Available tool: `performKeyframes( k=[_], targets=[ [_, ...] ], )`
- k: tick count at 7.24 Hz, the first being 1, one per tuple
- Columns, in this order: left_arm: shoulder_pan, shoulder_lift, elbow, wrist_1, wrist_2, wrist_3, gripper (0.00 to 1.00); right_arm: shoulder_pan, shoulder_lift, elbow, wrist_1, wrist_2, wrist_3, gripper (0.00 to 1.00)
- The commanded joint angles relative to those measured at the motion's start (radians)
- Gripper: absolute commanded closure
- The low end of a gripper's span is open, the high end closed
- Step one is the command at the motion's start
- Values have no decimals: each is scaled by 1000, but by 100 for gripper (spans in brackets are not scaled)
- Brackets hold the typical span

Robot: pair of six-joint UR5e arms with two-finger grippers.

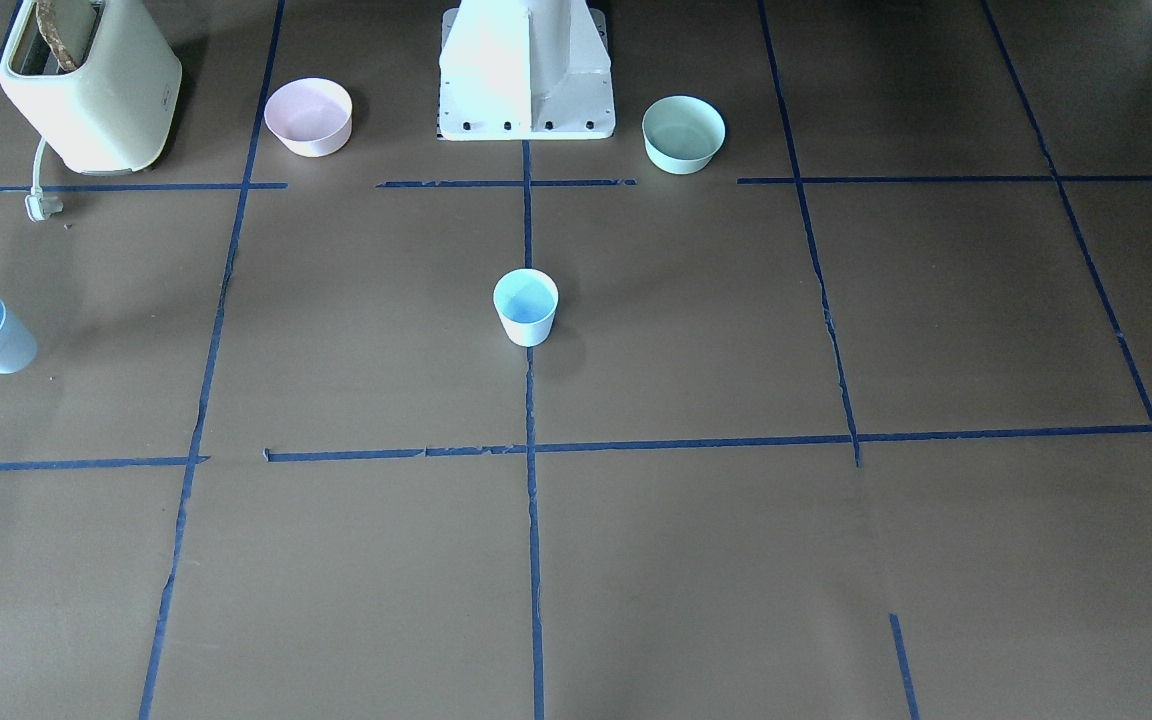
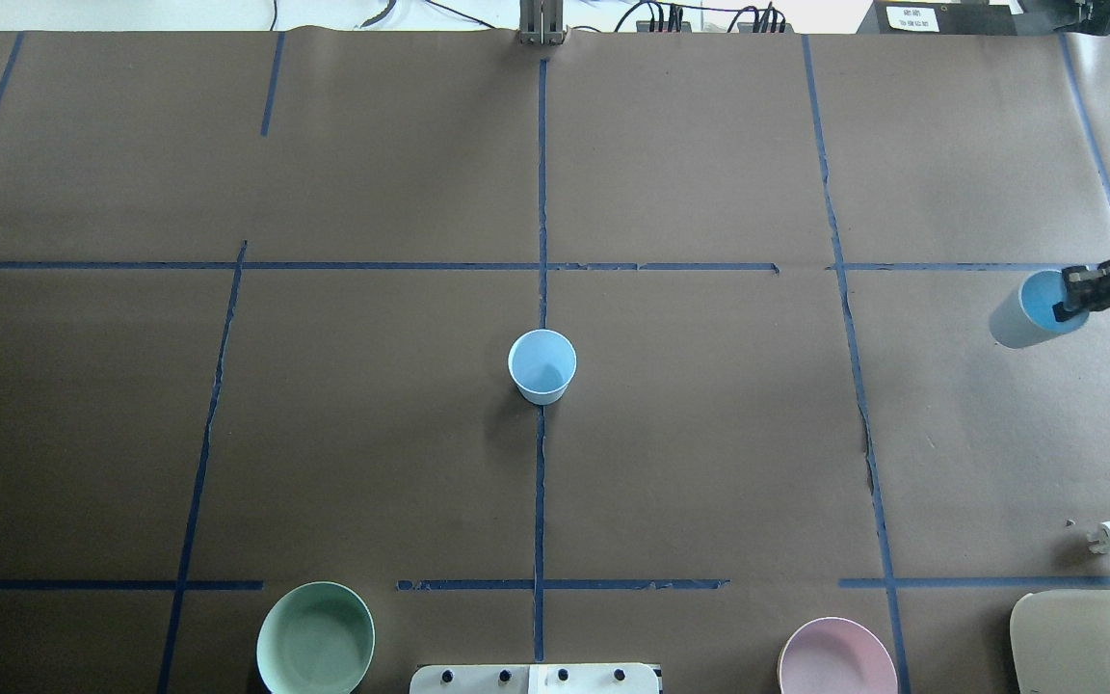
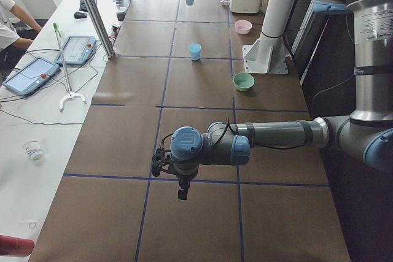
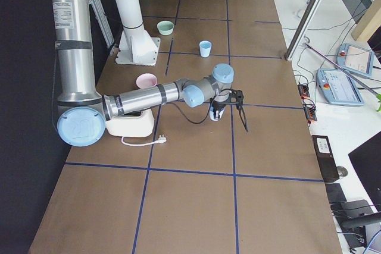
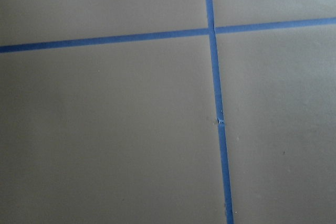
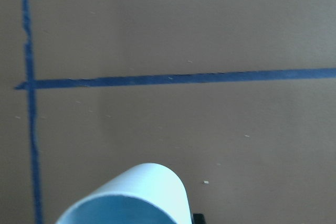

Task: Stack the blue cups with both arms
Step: 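Carry the cup with the right gripper over the center cup and lower it in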

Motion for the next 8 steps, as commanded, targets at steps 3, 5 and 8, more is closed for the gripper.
performKeyframes(
  k=[3,5,8],
  targets=[
    [30,-78,-2,85,-4,-9,0,-354,503,44,-300,-204,587,100],
    [30,-81,-4,84,-7,-42,0,-469,659,-40,-305,-310,758,100],
    [30,-81,-5,82,-7,-42,0,-548,666,-43,-300,-375,794,100]
  ],
)
